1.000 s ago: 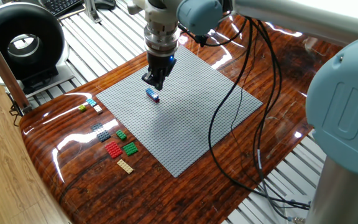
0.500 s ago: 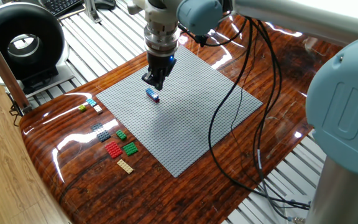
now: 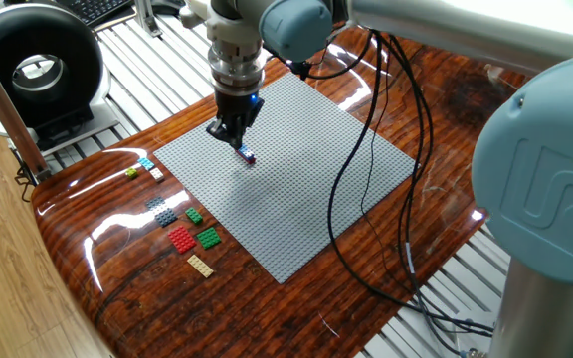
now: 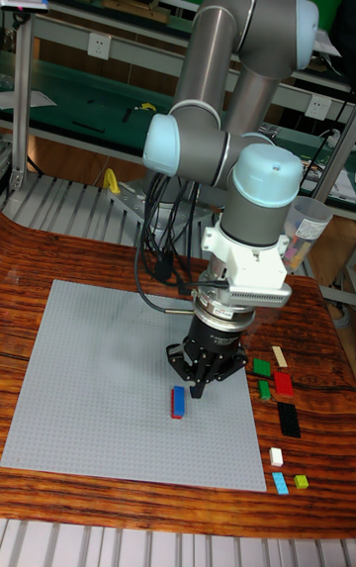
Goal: Build with small Lego blocks
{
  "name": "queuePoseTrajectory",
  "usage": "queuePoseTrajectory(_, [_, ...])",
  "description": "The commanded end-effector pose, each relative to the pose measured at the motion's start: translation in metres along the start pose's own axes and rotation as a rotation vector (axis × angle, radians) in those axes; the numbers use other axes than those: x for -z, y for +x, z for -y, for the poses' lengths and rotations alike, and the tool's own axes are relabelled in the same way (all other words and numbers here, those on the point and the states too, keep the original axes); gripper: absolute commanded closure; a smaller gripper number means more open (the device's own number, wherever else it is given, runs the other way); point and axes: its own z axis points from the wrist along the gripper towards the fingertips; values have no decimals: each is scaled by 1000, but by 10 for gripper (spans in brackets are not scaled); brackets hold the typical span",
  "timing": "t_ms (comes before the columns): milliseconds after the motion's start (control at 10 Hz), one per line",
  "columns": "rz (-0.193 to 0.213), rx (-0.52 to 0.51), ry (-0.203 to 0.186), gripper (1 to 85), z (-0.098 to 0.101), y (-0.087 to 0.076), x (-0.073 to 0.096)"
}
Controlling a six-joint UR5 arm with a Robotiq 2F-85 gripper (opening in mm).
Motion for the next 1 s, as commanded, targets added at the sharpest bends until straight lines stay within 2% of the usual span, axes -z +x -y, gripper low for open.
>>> queuePoseTrajectory(0, [11, -13, -23, 843, -6, -3, -9])
queuePoseTrajectory(200, [8, -6, -14, 843, 1, 4, -14])
queuePoseTrajectory(300, [-15, -17, -4, 843, 6, 14, -11])
queuePoseTrajectory(400, [-37, -26, 23, 843, 13, 20, -8])
queuePoseTrajectory(600, [-30, -32, 4, 843, 8, 19, -8])
queuePoseTrajectory(900, [-39, -44, 12, 843, 9, 21, -7])
